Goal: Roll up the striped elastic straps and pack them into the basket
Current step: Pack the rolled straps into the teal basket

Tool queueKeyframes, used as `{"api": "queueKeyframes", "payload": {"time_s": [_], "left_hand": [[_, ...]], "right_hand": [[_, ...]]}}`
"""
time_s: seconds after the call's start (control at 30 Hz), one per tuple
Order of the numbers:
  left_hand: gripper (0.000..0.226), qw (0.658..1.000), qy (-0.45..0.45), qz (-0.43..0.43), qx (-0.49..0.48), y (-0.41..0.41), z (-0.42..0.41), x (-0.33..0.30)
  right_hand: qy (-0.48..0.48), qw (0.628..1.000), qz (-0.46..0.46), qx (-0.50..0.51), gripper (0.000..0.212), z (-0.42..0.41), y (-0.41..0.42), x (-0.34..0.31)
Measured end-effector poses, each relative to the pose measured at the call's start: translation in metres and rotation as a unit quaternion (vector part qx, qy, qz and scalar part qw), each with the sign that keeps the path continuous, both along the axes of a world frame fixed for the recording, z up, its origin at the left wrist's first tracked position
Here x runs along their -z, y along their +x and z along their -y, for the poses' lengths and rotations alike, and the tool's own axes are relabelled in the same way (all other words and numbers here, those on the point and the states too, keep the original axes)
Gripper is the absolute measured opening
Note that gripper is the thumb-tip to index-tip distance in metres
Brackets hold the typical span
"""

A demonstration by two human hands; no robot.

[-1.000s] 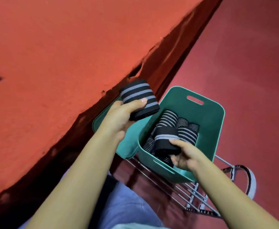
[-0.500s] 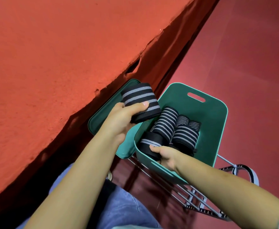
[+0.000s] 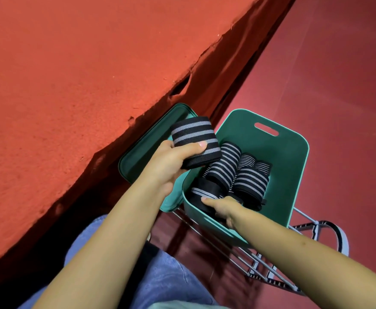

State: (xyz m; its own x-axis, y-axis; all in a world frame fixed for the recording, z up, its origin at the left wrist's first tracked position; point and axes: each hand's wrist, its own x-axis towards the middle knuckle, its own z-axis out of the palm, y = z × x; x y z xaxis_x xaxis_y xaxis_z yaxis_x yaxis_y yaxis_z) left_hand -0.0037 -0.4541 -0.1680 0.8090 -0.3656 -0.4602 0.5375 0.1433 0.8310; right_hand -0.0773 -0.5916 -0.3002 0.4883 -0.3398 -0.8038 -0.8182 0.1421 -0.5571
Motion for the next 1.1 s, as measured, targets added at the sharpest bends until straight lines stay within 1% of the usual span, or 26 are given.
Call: {"api": "queueKeyframes", "payload": {"time_s": [0.1,0.23,0.27,0.33,0.4,0.47,0.5,0.57,0.63,0.7,0.77,0.83,0.9,1.0,1.07,1.1], "left_hand": [[0.063,1.000,0.001,0.002,0.005,-0.002,0.000,0.001],[0.075,1.000,0.011,0.006,0.023,-0.003,0.003,0.005],[0.076,0.999,0.016,0.006,0.030,-0.003,0.005,0.005],[0.072,0.999,0.020,0.007,0.042,-0.004,0.007,0.007],[0.065,0.999,0.021,0.008,0.047,-0.006,0.010,0.007],[0.065,0.998,0.019,0.009,0.058,-0.007,0.012,0.006],[0.065,0.998,0.020,0.012,0.062,-0.008,0.013,0.006],[0.069,0.997,0.026,0.009,0.070,-0.009,0.017,0.006],[0.074,0.996,0.035,0.009,0.081,-0.012,0.019,0.004],[0.071,0.995,0.041,0.019,0.093,-0.013,0.020,0.003],[0.061,0.993,0.053,0.027,0.102,-0.013,0.020,0.001],[0.048,0.990,0.071,0.042,0.114,-0.012,0.020,0.000],[0.041,0.987,0.080,0.051,0.129,-0.010,0.022,-0.001],[0.029,0.985,0.066,0.039,0.155,-0.007,0.028,-0.002],[0.020,0.986,0.080,0.024,0.146,-0.004,0.029,-0.003],[0.020,0.988,0.086,0.016,0.130,-0.001,0.029,-0.002]], "right_hand": [[-0.027,0.998,0.043,0.028,0.052,0.011,0.001,-0.003],[-0.012,0.989,0.138,0.057,0.020,0.026,0.001,-0.038],[-0.008,0.984,0.164,0.063,0.015,0.030,0.001,-0.049],[0.002,0.976,0.206,0.076,0.014,0.038,0.001,-0.072],[0.028,0.968,0.238,0.078,0.022,0.042,0.001,-0.095],[0.064,0.957,0.274,0.067,0.042,0.046,0.002,-0.114],[0.078,0.953,0.288,0.045,0.051,0.046,0.002,-0.123],[0.071,0.948,0.309,-0.019,0.059,0.043,0.001,-0.133],[0.035,0.946,0.318,-0.056,0.063,0.039,0.000,-0.132],[0.026,0.943,0.328,-0.053,0.062,0.038,-0.002,-0.130],[0.044,0.940,0.333,-0.065,0.051,0.040,-0.003,-0.129],[0.074,0.937,0.331,-0.086,0.045,0.040,-0.005,-0.128],[0.107,0.935,0.328,-0.085,0.039,0.042,-0.006,-0.128],[0.145,0.938,0.313,-0.029,0.031,0.054,0.004,-0.124],[0.132,0.949,0.283,0.043,0.017,0.070,0.019,-0.116],[0.109,0.956,0.260,0.082,0.009,0.081,0.028,-0.108]]}}
